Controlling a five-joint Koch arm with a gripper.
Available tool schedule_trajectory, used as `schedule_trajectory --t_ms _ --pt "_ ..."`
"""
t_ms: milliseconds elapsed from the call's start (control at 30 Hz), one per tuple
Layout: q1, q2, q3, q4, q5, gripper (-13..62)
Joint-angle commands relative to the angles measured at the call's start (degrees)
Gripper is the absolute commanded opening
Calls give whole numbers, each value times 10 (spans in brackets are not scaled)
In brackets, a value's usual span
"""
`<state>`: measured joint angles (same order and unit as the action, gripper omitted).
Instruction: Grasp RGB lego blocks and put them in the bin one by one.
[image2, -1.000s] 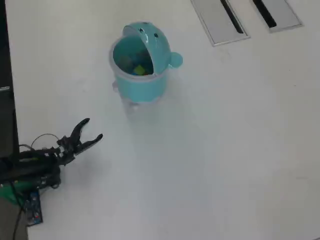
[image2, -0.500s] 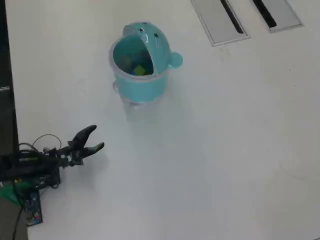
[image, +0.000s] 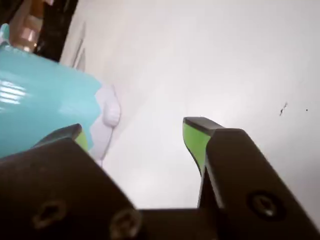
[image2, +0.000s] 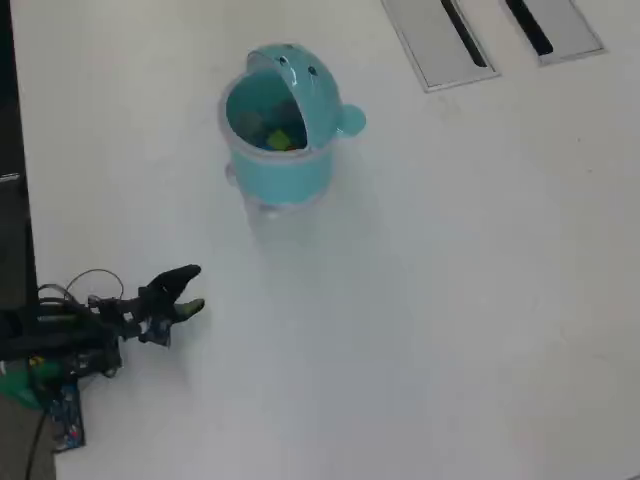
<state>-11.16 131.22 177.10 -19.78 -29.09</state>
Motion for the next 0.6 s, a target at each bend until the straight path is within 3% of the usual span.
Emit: schedule_trajectory --t_ms 0,567 --pt "3 46 47 7 48 363" --pt "30 46 47 68 252 365"
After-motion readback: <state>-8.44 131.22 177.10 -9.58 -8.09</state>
